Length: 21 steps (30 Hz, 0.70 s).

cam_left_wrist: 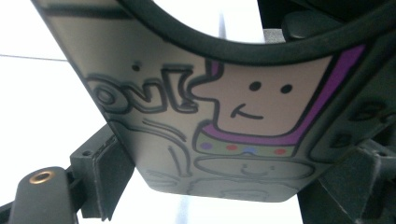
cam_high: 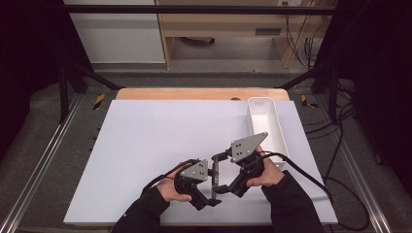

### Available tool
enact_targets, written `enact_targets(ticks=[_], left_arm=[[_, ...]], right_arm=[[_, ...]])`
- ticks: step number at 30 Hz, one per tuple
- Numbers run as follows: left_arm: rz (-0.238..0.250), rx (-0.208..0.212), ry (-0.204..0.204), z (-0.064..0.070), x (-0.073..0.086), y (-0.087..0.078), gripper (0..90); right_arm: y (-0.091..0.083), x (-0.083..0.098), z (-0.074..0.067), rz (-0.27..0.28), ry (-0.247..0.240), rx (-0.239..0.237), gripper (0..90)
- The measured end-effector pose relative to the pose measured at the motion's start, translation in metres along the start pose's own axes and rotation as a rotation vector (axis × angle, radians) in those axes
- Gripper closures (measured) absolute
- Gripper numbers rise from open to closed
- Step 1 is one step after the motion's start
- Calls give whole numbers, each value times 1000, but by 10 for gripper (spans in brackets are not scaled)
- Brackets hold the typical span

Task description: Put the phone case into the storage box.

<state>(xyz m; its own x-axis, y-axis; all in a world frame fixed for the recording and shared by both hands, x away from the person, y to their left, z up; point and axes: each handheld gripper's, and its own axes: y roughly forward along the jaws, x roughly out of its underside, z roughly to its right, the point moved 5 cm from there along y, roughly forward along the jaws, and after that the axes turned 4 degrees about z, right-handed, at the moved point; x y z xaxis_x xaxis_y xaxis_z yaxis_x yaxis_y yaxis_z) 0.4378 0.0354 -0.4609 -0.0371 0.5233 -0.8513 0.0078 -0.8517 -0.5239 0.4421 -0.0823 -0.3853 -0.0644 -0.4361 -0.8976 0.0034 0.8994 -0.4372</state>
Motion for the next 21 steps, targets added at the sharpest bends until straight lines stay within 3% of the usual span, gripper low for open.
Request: enact_targets(ticks=[21], left_arm=[[0, 4, -8, -1, 0, 2, 116]], right_arm=[[0, 0, 0, 3, -15, 3, 124]])
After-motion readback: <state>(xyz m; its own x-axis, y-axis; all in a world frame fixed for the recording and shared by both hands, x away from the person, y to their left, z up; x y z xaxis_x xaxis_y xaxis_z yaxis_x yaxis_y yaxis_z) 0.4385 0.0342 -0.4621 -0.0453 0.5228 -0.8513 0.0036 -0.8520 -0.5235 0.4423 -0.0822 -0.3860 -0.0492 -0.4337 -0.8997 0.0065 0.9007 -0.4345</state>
